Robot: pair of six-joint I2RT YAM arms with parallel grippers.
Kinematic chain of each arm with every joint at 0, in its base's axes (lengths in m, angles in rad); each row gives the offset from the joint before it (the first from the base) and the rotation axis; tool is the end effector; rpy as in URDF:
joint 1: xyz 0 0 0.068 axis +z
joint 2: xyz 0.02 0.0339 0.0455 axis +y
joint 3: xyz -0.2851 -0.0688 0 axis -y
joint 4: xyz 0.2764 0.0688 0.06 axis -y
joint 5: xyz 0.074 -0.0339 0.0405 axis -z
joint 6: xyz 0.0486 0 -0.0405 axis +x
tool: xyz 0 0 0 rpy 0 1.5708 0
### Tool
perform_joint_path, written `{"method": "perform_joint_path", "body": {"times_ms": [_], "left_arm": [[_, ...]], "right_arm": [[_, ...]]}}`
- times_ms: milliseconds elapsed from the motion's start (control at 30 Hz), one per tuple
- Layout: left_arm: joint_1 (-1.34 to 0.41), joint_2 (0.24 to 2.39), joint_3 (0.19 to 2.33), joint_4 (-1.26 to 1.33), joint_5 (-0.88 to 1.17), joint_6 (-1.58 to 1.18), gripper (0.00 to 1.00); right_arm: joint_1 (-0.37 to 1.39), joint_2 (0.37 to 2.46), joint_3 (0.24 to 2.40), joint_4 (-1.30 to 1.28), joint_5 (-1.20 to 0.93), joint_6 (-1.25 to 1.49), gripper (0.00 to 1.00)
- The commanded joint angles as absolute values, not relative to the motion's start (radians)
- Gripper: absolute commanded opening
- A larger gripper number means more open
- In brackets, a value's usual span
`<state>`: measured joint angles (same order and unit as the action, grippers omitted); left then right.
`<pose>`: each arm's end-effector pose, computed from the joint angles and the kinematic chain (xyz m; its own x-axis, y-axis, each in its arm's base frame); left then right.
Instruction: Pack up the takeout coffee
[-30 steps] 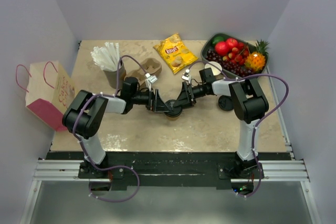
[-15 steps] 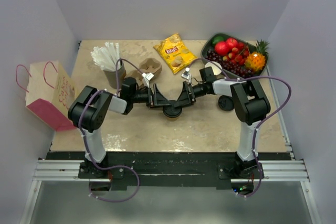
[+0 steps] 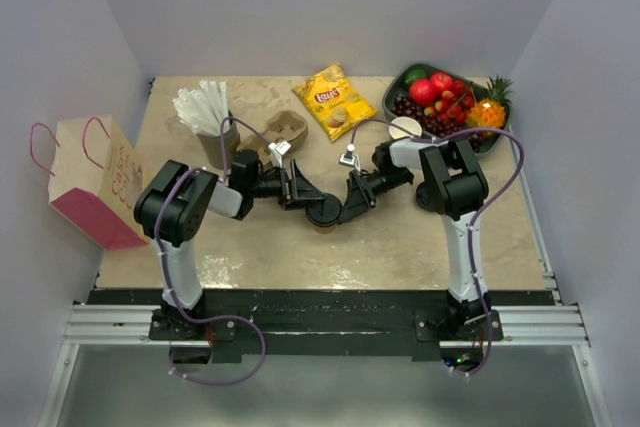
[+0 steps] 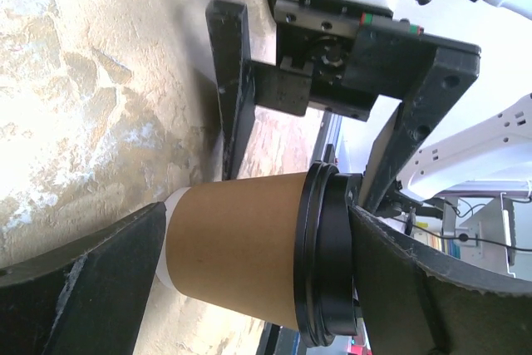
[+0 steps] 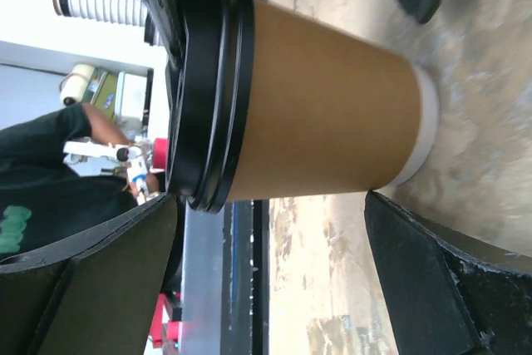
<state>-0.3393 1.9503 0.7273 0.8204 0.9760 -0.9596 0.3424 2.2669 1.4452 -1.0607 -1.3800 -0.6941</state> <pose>0.3349 -0.1609 0.0992 -0.9533 -0.1502 -0.2622 0.2168 0.2645 -0.9397 0.3697 0.1824 0.0915 -0.8298 -0.4246 -0.3622 -0.4045 0.0106 0.9145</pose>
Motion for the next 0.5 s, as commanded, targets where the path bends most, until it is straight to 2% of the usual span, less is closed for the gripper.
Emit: {"method": "perform_joint_path", "body": {"times_ms": [0, 267, 367, 400, 433, 467], "left_arm": [[-0.333, 1.964, 0.733, 0.789, 0.916, -0.904, 0.92], [-0.339, 1.928, 0.759, 0.779, 0.916, -0.871, 0.93], [-0.342, 1.881, 0.799, 0.727, 0.907, -0.833, 0.95], [-0.342, 1.87, 0.807, 0.68, 0.894, -0.816, 0.96], [-0.342, 1.859, 0.818, 0.649, 0.888, -0.799, 0.97], [-0.342, 1.846, 0.833, 0.62, 0.885, -0.76, 0.97]], "right_arm": [[0.354, 2.269, 1.482, -1.241, -1.434, -0.871, 0.99], [0.353, 2.202, 1.502, -1.252, -1.414, -0.869, 0.99], [0.351, 2.084, 1.447, -1.018, -1.332, -0.587, 0.99], [0.351, 2.021, 1.354, -0.735, -1.286, -0.451, 0.99], [0.35, 1.96, 1.294, -0.574, -1.169, -0.182, 0.99], [0.348, 1.907, 1.238, -0.437, -1.139, -0.09, 0.99]]}}
